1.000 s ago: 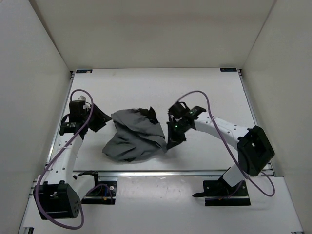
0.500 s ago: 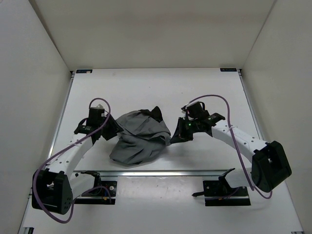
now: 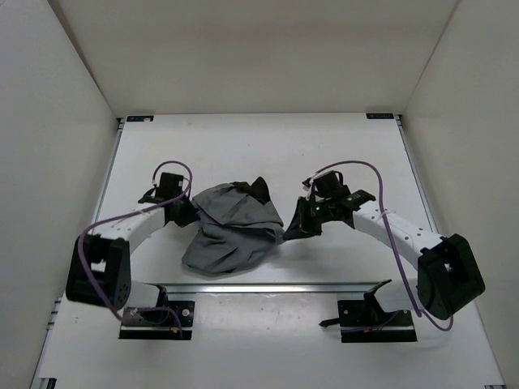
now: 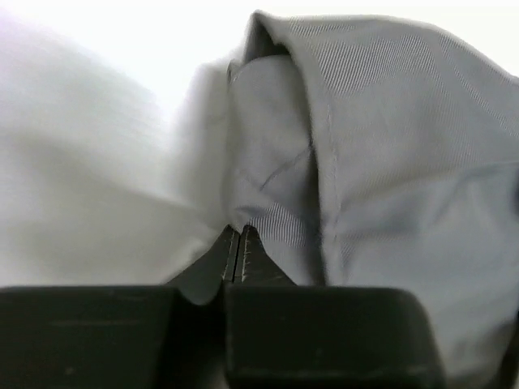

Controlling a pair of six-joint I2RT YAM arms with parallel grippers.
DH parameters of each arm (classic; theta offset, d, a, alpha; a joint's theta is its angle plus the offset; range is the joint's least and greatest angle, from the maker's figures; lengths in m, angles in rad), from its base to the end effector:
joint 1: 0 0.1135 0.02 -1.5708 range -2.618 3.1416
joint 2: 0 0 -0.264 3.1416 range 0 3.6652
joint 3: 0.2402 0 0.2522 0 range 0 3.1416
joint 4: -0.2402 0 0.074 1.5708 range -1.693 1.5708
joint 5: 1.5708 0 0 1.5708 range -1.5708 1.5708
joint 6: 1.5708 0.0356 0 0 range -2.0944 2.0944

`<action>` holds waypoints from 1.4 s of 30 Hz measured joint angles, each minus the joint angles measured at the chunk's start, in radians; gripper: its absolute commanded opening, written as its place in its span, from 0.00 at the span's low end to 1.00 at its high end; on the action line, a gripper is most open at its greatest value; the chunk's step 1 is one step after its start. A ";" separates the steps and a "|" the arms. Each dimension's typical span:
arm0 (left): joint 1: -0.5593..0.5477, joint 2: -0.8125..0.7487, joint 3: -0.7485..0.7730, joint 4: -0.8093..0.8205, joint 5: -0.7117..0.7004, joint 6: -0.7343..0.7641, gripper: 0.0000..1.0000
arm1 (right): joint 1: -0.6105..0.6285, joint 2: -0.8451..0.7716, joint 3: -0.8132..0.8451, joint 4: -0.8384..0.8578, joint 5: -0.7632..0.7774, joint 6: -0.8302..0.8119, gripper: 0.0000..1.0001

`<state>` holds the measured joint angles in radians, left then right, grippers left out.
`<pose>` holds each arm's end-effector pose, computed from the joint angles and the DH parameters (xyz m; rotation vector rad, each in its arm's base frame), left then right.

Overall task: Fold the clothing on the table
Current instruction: Flatten the skirt out

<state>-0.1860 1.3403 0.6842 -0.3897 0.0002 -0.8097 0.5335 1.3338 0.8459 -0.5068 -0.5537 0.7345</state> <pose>0.2411 -0.0454 0.1738 -0.8160 2.5316 -0.3415 0.2138 0.1480 0.2208 0.0461 2.7930 1.1258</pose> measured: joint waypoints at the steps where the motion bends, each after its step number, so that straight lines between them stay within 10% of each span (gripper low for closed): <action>1: 0.001 0.044 0.033 -0.003 0.004 0.000 0.00 | -0.012 0.000 0.001 0.001 -0.016 -0.002 0.00; 5: 0.011 0.211 0.356 -0.113 0.043 -0.023 0.00 | -0.109 0.082 0.167 -0.102 -0.074 -0.048 0.00; 12: 0.039 0.245 1.045 -0.117 0.106 -0.099 0.00 | -0.273 0.278 0.949 -0.163 -0.070 -0.127 0.00; 22: 0.063 -0.111 0.254 -0.221 0.361 -0.090 0.00 | -0.286 0.154 0.557 -0.394 -0.050 -0.212 0.00; 29: 0.085 -0.014 0.826 -0.254 0.410 -0.108 0.00 | -0.451 0.142 0.939 -0.434 -0.126 -0.216 0.00; 42: 0.147 0.307 1.013 -0.213 0.468 -0.187 0.00 | -0.439 0.632 1.491 -0.470 -0.184 -0.190 0.00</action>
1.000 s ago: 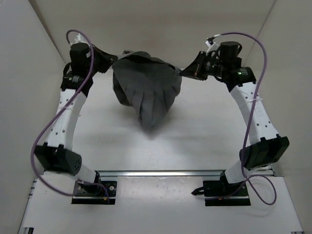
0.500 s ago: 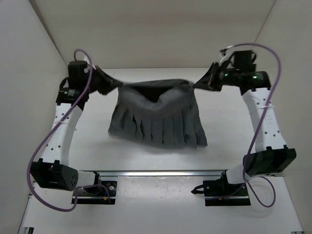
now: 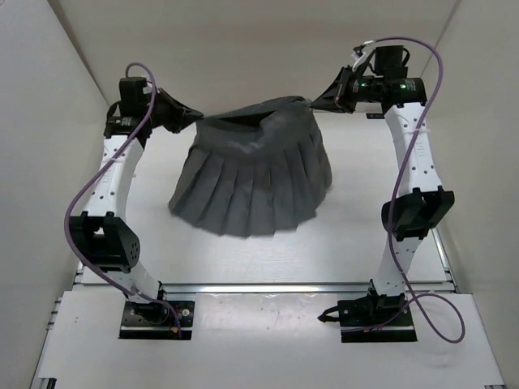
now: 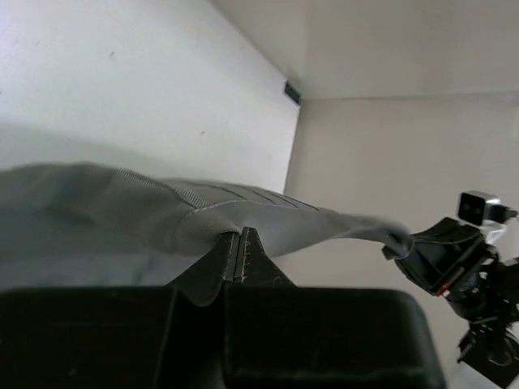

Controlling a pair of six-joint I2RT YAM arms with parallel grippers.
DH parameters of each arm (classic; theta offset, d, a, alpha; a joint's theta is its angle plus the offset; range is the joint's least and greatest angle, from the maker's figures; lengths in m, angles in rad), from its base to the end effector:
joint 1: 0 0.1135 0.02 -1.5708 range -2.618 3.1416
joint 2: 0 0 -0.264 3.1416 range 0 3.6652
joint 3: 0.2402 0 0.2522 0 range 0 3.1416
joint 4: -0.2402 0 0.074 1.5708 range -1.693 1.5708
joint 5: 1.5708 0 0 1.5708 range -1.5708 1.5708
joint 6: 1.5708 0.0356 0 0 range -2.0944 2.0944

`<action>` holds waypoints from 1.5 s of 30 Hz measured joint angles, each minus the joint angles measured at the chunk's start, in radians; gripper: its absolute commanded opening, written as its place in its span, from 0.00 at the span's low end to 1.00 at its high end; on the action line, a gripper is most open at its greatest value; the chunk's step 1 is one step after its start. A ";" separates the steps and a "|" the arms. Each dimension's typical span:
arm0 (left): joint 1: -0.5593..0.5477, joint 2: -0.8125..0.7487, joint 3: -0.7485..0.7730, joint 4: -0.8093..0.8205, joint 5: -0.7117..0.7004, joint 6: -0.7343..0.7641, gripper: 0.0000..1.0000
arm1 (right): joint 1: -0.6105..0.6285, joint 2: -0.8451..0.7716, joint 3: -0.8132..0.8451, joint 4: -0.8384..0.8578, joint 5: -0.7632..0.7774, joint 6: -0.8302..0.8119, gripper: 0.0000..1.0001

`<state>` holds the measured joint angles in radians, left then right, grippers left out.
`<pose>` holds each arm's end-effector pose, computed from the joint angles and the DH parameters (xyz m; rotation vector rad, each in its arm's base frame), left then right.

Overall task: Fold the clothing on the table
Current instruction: Flatten the skirt out

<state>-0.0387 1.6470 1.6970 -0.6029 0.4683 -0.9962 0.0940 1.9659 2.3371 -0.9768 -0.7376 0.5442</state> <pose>0.3709 -0.0304 0.3934 -0.7679 2.1272 -1.0835 0.4066 0.0624 0.4448 0.0564 2.2250 1.1591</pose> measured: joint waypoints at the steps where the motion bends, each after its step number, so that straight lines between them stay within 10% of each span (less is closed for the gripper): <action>1: 0.006 0.000 0.021 0.001 0.003 0.000 0.00 | -0.011 -0.008 0.003 0.002 -0.007 0.005 0.00; 9: -0.018 -0.353 -0.330 0.126 0.058 0.035 0.00 | -0.071 -0.433 -0.666 0.151 -0.038 -0.020 0.00; 12: -0.061 -0.491 -0.615 0.140 0.037 0.079 0.34 | -0.072 -0.559 -0.988 0.199 -0.023 -0.049 0.00; 18: -0.074 -0.586 -1.138 0.127 0.023 0.118 0.52 | -0.005 -0.566 -1.441 0.236 0.053 -0.106 0.00; 32: -0.335 -0.402 -1.122 0.213 -0.303 0.210 0.60 | 0.000 -0.557 -1.596 0.340 0.099 -0.140 0.00; 38: -0.384 -0.274 -1.063 0.215 -0.383 0.252 0.48 | -0.028 -0.579 -1.634 0.340 0.102 -0.149 0.00; 40: -0.405 -0.231 -1.035 0.225 -0.390 0.264 0.00 | -0.027 -0.580 -1.634 0.344 0.102 -0.150 0.00; 45: -0.420 -0.219 -1.027 0.232 -0.388 0.290 0.00 | -0.030 -0.585 -1.632 0.338 0.102 -0.156 0.00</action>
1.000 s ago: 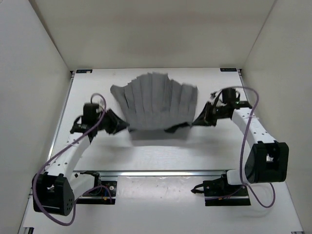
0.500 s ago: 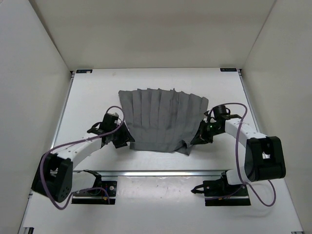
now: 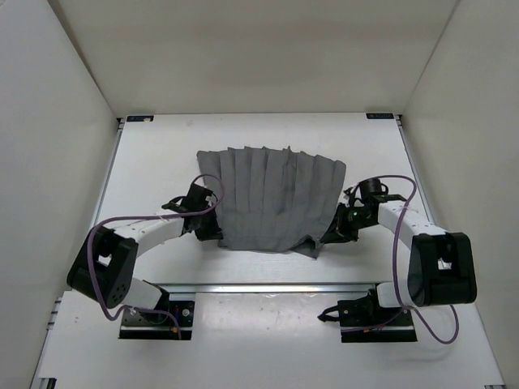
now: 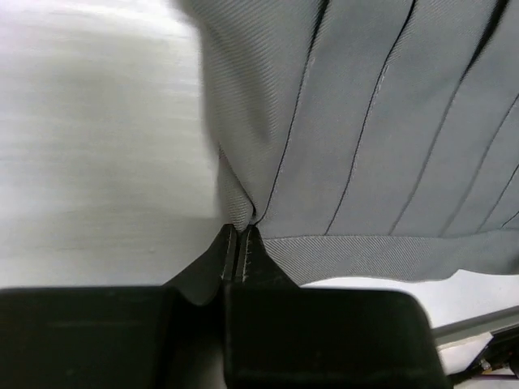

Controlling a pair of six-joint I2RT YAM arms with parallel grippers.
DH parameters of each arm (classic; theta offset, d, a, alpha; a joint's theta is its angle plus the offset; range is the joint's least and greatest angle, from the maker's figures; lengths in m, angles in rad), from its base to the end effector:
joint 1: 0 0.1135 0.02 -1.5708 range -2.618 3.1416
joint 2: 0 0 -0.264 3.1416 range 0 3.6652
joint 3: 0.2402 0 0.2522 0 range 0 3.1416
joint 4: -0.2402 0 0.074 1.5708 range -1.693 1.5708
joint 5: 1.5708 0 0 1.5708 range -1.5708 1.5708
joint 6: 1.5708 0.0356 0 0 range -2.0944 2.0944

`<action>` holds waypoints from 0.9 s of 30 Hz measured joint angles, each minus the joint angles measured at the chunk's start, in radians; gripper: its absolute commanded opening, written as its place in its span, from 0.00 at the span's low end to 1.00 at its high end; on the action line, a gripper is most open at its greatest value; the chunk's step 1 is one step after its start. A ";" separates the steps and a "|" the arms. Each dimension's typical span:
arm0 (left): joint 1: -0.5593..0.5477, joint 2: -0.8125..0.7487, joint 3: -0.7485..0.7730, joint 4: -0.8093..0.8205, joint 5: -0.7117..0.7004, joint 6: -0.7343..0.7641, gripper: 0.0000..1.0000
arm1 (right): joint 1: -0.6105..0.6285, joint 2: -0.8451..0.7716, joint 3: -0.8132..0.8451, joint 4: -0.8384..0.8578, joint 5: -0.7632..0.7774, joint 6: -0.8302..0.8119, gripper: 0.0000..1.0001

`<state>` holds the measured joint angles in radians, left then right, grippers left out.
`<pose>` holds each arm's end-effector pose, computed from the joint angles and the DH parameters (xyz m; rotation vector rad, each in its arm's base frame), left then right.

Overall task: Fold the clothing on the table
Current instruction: Flatten the skirt out, then fold the skirt

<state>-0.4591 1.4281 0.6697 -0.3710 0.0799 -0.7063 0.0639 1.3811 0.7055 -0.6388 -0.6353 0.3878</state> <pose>0.2213 -0.1126 0.1509 -0.3184 2.7655 -0.4366 0.2231 0.0354 0.1671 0.3429 2.8531 1.0028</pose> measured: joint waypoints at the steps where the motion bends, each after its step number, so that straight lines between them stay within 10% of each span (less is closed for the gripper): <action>1: 0.009 -0.009 -0.001 -0.010 0.004 0.004 0.00 | -0.003 -0.005 0.004 -0.008 -0.001 -0.002 0.00; 16: 0.049 -0.700 -0.220 -0.380 0.099 -0.043 0.00 | 0.090 -0.357 -0.076 -0.211 0.008 0.033 0.00; 23: 0.186 -0.392 0.236 -0.480 0.133 -0.006 0.01 | 0.030 -0.137 0.333 -0.329 -0.010 0.029 0.00; 25: 0.233 -0.208 0.445 -0.426 0.142 0.028 0.39 | 0.002 0.040 0.560 -0.293 -0.011 0.018 0.17; 27: 0.283 -0.022 0.615 -0.354 0.169 0.046 0.48 | -0.027 0.212 0.743 -0.224 -0.018 0.013 0.40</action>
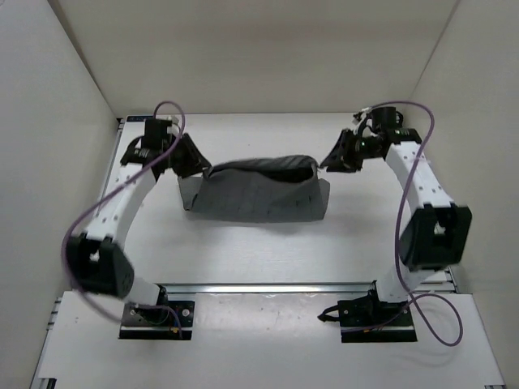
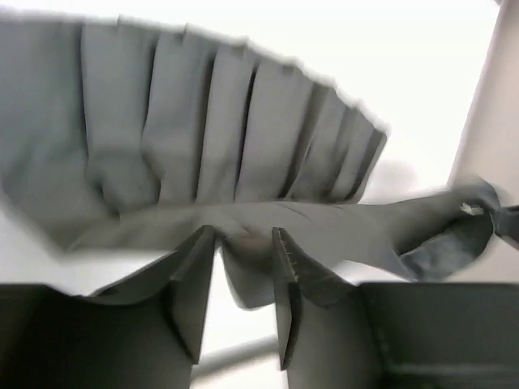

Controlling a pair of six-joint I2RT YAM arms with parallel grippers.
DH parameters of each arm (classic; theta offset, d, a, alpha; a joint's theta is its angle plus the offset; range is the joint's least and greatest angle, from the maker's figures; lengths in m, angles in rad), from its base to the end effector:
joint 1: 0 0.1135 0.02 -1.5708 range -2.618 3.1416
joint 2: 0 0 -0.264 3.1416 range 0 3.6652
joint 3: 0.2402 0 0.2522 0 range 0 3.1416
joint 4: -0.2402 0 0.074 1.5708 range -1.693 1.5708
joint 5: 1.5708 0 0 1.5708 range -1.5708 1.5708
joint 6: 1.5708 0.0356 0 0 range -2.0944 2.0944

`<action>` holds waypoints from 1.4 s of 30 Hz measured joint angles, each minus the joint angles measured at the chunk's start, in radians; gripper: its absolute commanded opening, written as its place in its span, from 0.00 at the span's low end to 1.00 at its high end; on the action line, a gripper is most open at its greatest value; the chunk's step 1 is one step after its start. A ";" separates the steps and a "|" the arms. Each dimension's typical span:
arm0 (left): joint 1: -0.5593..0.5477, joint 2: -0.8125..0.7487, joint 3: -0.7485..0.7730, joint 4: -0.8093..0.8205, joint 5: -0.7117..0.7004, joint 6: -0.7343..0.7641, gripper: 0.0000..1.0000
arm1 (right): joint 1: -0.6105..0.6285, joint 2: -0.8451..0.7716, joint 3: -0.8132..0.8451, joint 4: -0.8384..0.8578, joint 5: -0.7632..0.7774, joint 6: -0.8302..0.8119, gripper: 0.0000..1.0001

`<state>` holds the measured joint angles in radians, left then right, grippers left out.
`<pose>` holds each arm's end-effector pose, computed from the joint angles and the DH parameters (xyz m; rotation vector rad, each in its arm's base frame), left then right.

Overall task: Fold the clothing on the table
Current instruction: Fold the skirt

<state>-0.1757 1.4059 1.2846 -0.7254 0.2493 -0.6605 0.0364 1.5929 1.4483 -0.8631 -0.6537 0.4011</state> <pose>0.2928 -0.0609 0.3226 -0.4840 2.4511 -0.6695 0.3305 0.0337 0.3150 0.2171 2.5600 1.0067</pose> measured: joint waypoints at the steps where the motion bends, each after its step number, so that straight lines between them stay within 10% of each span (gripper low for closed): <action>1: 0.026 0.079 0.051 0.032 0.026 0.001 0.48 | -0.013 0.070 0.055 0.034 -0.001 -0.003 0.42; 7: 0.122 0.372 0.046 0.129 0.115 -0.014 0.56 | -0.045 0.213 -0.005 0.122 0.069 0.002 0.51; 20: 0.117 0.203 -0.338 0.227 0.008 -0.005 0.61 | -0.053 0.101 -0.495 0.431 0.069 0.140 0.68; 24: 0.069 0.246 -0.338 0.216 -0.093 0.001 0.49 | -0.016 0.198 -0.449 0.512 0.056 0.193 0.47; 26: 0.036 0.285 -0.310 0.199 -0.146 0.012 0.08 | 0.011 0.259 -0.391 0.519 0.055 0.208 0.01; 42: -0.295 0.356 -0.291 0.328 -0.082 -0.140 0.00 | -0.225 0.190 -0.102 0.051 0.335 -0.048 0.01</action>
<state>-0.4709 1.7618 0.9939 -0.3969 0.1669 -0.8001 -0.1890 1.7824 1.3460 -0.8116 -0.3187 0.3527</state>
